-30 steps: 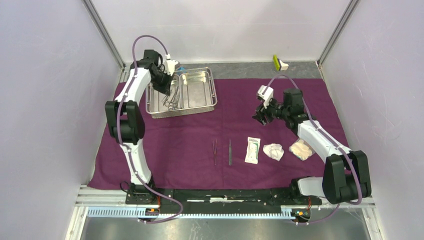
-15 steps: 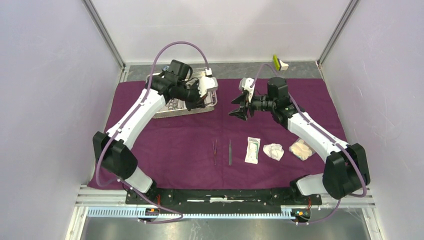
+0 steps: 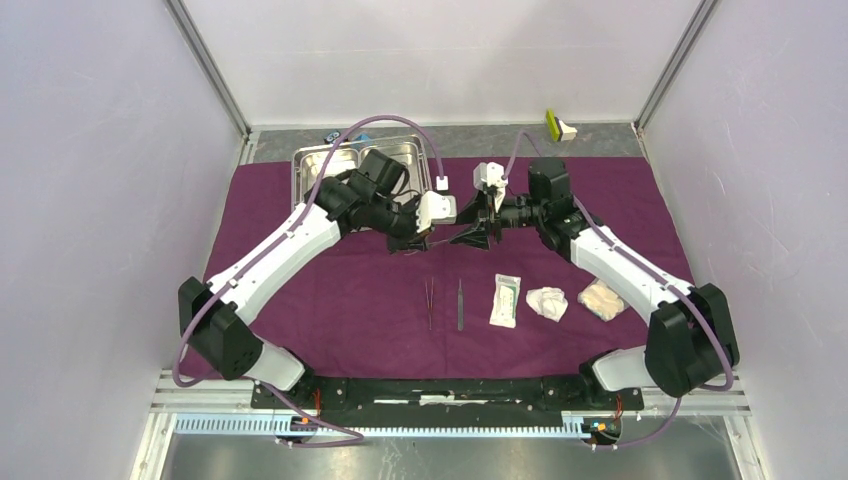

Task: Open and lay out the surgical kit
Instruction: Adjust the medical item.

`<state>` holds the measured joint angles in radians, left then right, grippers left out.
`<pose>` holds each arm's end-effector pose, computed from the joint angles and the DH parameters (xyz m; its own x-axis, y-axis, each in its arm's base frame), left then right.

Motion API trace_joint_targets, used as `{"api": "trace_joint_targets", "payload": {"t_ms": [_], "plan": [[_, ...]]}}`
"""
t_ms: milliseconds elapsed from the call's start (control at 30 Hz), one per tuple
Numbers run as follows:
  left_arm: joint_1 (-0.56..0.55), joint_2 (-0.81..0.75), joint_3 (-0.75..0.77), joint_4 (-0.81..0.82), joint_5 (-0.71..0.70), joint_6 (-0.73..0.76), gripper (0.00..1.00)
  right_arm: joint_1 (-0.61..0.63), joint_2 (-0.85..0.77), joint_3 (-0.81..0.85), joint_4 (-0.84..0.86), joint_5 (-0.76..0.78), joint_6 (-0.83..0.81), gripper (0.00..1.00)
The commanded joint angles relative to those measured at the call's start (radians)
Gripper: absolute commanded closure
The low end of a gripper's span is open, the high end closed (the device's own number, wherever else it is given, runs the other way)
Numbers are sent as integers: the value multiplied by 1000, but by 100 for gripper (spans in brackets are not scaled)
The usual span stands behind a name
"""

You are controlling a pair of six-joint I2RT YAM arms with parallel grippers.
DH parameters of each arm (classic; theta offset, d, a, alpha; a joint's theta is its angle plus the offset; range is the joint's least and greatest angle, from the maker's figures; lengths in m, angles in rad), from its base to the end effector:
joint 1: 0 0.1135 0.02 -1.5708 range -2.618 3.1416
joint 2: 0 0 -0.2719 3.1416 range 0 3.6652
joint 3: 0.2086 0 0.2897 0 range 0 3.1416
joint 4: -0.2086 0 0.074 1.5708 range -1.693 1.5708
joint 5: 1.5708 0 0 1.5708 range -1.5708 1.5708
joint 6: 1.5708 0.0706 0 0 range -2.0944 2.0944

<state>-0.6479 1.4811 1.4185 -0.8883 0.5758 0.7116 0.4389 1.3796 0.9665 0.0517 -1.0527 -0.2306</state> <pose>0.2636 -0.2477 0.3180 0.0038 0.6841 -0.7294 0.9982 0.0411 0.0438 0.2943 0.2059 0.2831 -0.0954 -0.1698 -0.9809 -0.9942 0.0659 0.0853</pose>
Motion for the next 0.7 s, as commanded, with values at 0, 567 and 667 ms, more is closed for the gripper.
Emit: {"api": "trace_joint_targets", "payload": {"t_ms": [0, 567, 667], "plan": [[-18, -50, -15, 61, 7, -8, 98, 14, 23, -20, 48, -76, 36, 50], [-21, -43, -30, 104, -37, -32, 98, 29, 33, -49, 76, -85, 58, 54], [-23, -40, -35, 104, -42, -33, 98, 31, 41, -43, 83, -83, 66, 57]]}}
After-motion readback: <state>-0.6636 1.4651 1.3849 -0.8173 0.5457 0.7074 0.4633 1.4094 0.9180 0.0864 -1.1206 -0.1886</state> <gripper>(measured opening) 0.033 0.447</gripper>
